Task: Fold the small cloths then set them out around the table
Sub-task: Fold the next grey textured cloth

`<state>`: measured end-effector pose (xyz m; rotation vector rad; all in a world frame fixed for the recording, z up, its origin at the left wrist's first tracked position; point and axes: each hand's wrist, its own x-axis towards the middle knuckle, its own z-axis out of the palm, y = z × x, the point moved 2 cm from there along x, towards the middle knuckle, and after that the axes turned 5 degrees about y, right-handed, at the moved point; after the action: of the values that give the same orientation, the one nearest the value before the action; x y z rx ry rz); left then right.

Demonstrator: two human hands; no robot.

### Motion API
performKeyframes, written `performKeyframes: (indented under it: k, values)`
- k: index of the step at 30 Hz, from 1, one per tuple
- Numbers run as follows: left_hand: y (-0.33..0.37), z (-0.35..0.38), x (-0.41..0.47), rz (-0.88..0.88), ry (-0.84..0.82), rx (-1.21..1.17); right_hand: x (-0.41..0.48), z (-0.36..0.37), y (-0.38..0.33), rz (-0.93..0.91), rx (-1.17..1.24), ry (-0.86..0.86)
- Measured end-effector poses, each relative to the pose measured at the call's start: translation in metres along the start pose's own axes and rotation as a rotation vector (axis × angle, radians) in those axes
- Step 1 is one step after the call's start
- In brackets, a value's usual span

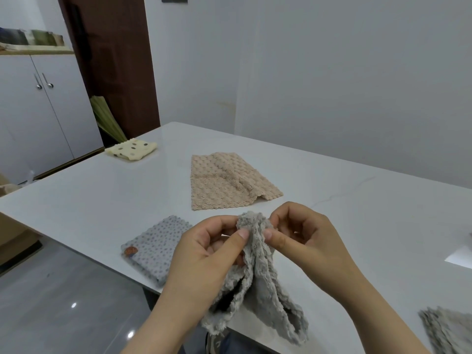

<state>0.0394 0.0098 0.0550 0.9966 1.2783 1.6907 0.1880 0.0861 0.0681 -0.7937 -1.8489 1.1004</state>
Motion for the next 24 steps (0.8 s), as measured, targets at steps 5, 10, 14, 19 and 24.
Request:
performKeyframes:
  k: [5, 10, 14, 19, 24]
  values:
    - [-0.003, -0.0043, 0.0023, 0.015, 0.057, 0.057, 0.0003, -0.005, -0.004, -0.051, -0.039, 0.031]
    - [0.0, -0.0071, 0.0064, 0.014, 0.079, 0.096, -0.0029, -0.0013, -0.0095, -0.015, 0.092, -0.008]
    - [0.0022, -0.0062, 0.007, 0.009, 0.046, 0.095, -0.0014, 0.0, -0.0088, -0.059, 0.004, 0.039]
    - [0.0018, -0.0037, 0.005, -0.033, 0.008, 0.093, -0.0017, 0.0024, -0.0096, -0.116, -0.064, 0.096]
    - [0.0044, -0.0036, 0.0048, 0.0, -0.036, 0.087, -0.0007, 0.0011, -0.0103, -0.159, -0.128, 0.073]
